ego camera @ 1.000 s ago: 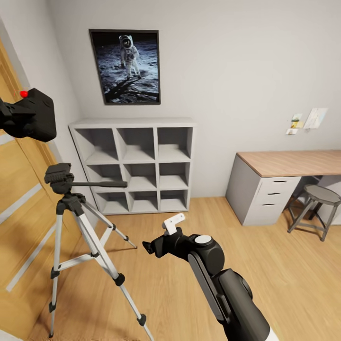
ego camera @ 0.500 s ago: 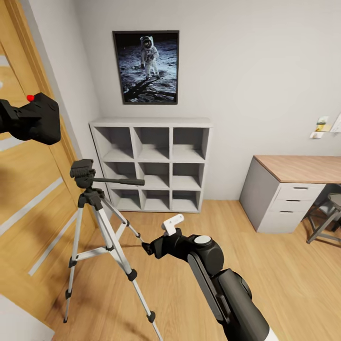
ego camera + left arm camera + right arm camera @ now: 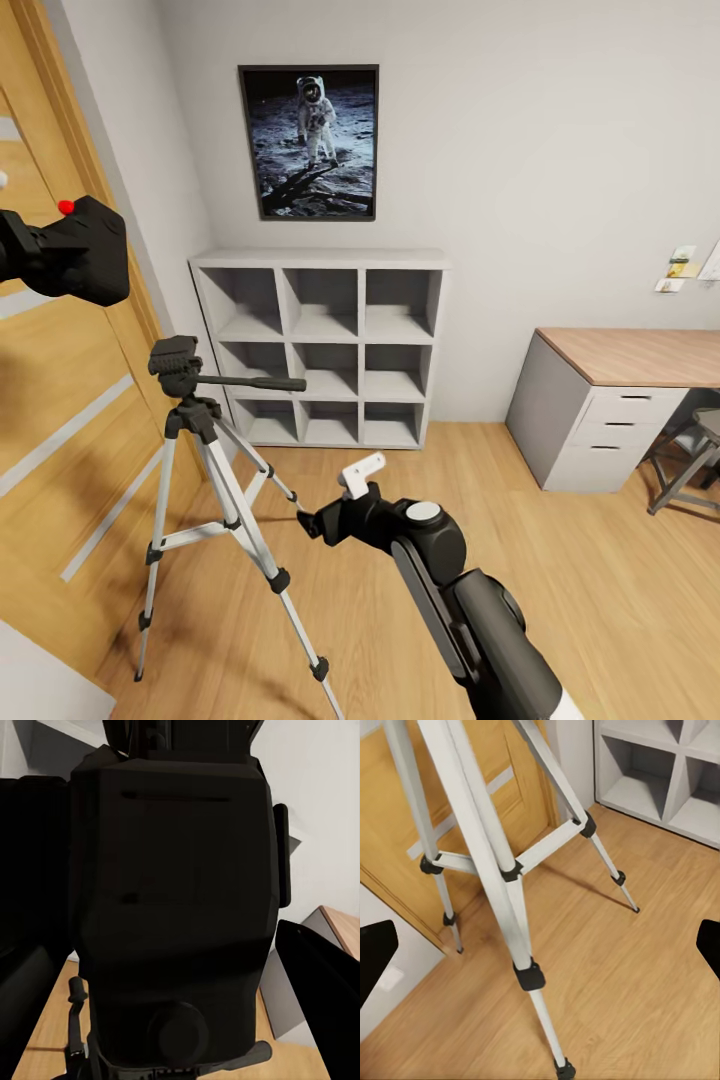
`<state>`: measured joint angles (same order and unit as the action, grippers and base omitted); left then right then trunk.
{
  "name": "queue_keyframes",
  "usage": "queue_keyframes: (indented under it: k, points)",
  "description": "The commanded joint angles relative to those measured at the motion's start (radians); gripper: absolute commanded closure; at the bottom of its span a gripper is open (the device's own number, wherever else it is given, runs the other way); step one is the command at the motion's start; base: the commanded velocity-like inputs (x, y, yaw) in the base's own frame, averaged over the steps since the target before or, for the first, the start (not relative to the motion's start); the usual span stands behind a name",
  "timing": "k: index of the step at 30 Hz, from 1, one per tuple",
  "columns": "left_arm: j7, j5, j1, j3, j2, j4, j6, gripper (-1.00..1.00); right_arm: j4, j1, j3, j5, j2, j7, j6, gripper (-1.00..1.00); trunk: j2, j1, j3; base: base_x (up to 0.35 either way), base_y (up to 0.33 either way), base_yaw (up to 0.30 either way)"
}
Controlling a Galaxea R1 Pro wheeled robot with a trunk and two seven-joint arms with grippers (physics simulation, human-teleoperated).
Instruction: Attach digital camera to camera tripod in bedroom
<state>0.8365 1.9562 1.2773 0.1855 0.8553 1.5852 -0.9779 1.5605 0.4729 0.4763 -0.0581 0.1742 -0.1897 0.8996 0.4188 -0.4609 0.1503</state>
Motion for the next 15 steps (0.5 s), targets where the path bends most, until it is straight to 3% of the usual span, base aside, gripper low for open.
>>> queue_keyframes:
  k: [1, 10, 15]
  points:
    - [0.01, 0.01, 0.002, 0.002, 0.001, 0.0, 0.001, 1.0, -0.009, 0.001, 0.0, -0.006, 0.0, 0.002, 0.0, -1.0, 0.002, -0.001, 0.002, 0.0, 0.0, 0.001]
    - [0.01, 0.01, 0.002, 0.002, 0.001, 0.001, 0.001, 1.0, -0.048, -0.001, 0.008, -0.008, 0.0, 0.002, -0.034, -1.0, 0.002, -0.001, 0.002, 0.0, 0.0, 0.0]
    - [0.01, 0.01, 0.002, 0.002, 0.0, 0.002, 0.001, 1.0, -0.053, -0.002, 0.047, -0.01, 0.0, 0.003, -0.037, -1.0, 0.002, -0.001, 0.002, 0.0, 0.0, 0.0]
